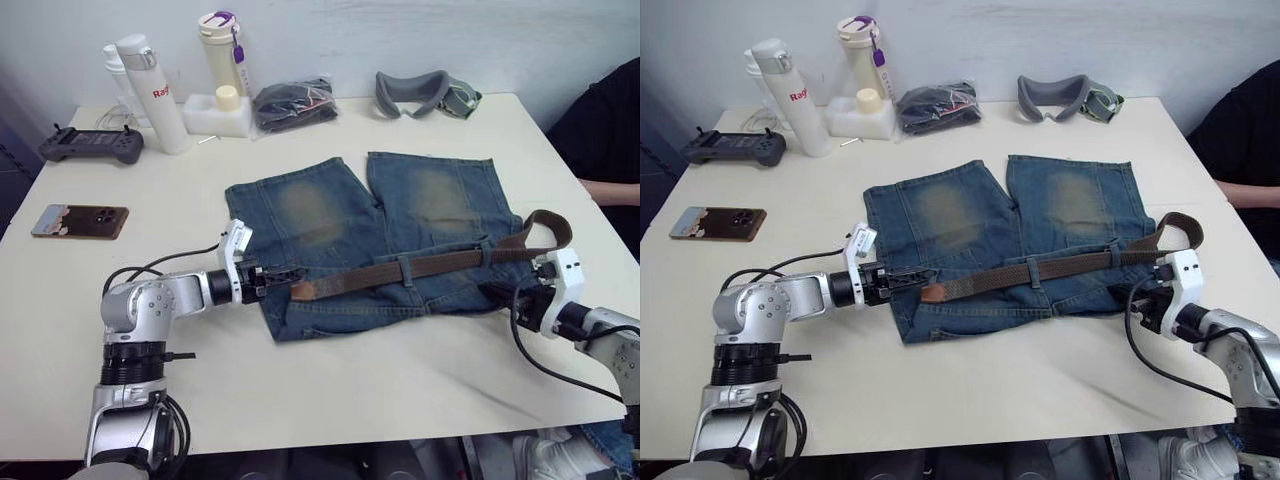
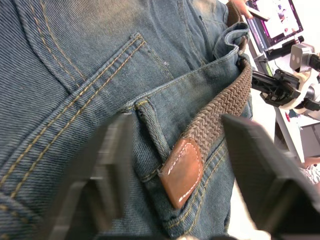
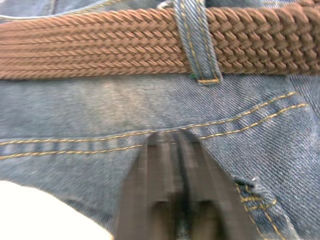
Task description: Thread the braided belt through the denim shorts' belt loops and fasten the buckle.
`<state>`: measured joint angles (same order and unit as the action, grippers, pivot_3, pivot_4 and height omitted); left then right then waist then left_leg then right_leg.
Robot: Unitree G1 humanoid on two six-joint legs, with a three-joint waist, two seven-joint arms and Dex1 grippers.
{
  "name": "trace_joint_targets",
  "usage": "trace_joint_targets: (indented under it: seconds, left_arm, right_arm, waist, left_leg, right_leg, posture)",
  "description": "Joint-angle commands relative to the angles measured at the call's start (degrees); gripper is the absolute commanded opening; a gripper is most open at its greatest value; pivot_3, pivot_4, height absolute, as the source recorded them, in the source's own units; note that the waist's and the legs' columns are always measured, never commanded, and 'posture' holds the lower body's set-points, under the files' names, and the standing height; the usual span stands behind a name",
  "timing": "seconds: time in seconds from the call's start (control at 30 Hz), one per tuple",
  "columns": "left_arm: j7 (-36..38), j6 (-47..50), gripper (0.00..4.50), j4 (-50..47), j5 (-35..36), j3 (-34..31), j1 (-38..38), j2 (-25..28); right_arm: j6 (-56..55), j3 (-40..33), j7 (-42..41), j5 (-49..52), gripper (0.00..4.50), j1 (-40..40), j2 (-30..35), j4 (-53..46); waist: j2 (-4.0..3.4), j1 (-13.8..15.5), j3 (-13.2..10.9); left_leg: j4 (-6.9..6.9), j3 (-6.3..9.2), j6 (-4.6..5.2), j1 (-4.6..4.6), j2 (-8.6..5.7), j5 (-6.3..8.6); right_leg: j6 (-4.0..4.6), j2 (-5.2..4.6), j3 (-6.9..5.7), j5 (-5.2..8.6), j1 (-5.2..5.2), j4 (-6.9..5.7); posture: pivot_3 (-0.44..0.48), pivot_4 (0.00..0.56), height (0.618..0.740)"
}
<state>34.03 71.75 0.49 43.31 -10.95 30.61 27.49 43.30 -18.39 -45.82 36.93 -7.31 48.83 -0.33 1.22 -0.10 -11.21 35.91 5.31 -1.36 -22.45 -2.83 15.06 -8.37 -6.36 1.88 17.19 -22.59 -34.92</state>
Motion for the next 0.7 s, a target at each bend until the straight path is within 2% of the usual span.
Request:
trace_joint_targets:
  seconds: [0.03, 0.17, 0.2, 0.33, 0.53, 0.63, 0.7]
  left_arm:
    - [6.41, -2.58, 4.5, -3.76, 2.0, -0.45, 0.55, 4.27]
    - [11.05, -4.93, 4.5, -6.78, 2.34, 0.77, -0.92, 7.3]
    - [11.48, -5.98, 4.5, -7.54, 1.65, 1.41, -1.48, 7.78]
    - [11.22, -9.03, 4.5, -9.04, -0.38, 3.34, -3.23, 8.27]
    - [10.9, -9.05, 4.5, -11.89, 0.94, 3.62, -4.66, 7.88]
    - [10.65, -9.23, 4.5, -12.18, 0.96, 3.59, -4.72, 7.53]
    - [10.3, -9.3, 4.5, -12.4, 1.03, 3.58, -4.68, 7.04]
  right_arm:
    - [-2.56, -0.18, -7.18, -0.76, 2.34, 2.18, 5.73, -7.7]
    - [-7.47, 3.21, -10.38, -5.43, 4.43, 3.88, 8.98, -11.36]
    - [-9.19, 4.84, -10.58, -7.58, 4.47, 4.04, 9.51, -11.72]
    - [-13.04, 11.6, -10.03, -15.17, 4.47, 3.45, 10.31, -9.46]
    - [-14.96, 14.53, -8.37, -20.38, 4.47, 0.03, 9.36, -3.68]
    - [-16.38, 13.61, -6.88, -22.77, 3.68, -2.03, 9.72, 2.0]
    - [-17.66, 13.08, -6.36, -24.2, 2.71, -3.18, 10.57, 5.88]
  waist:
    - [-0.15, 0.07, -0.09]
    - [-0.15, 0.09, -0.1]
    - [-0.15, 0.09, -0.1]
    - [-0.15, 0.12, -0.1]
    - [-0.13, 0.06, -0.11]
    - [-0.13, 0.1, -0.11]
    - [-0.13, 0.09, -0.11]
  left_leg:
    - [0.0, -0.02, 0.0, 0.0, 0.0, 0.0]
    - [0.0, -0.4, 0.01, -0.02, 0.03, 0.04]
    - [0.0, -0.4, 0.0, -0.03, 0.04, 0.05]
    - [0.0, -0.45, -0.01, -0.03, 0.04, 0.05]
    - [0.04, -0.42, 0.0, -0.04, 0.08, 0.05]
    - [0.09, -0.44, 0.05, -0.02, 0.06, 0.06]
    - [0.09, -0.45, 0.06, 0.0, 0.06, 0.05]
  right_leg:
    - [0.01, 0.0, 0.0, 0.01, 0.0, 0.0]
    - [0.02, 0.0, -0.05, 0.02, 0.05, 0.1]
    - [0.02, 0.0, -0.05, 0.02, 0.05, 0.12]
    - [0.02, -0.03, -0.02, 0.02, 0.05, 0.17]
    - [0.02, -0.02, 0.0, 0.01, 0.04, 0.17]
    - [0.0, -0.03, 0.0, -0.02, 0.09, 0.16]
    - [0.02, -0.03, 0.0, -0.04, 0.11, 0.16]
  posture:
    - [0.0, 0.15, 0.74]
    - [0.0, 0.15, 0.74]
    - [0.0, 0.15, 0.74]
    - [0.0, 0.15, 0.74]
    - [0.0, 0.15, 0.74]
    - [0.0, 0.15, 0.74]
    - [0.0, 0.15, 0.74]
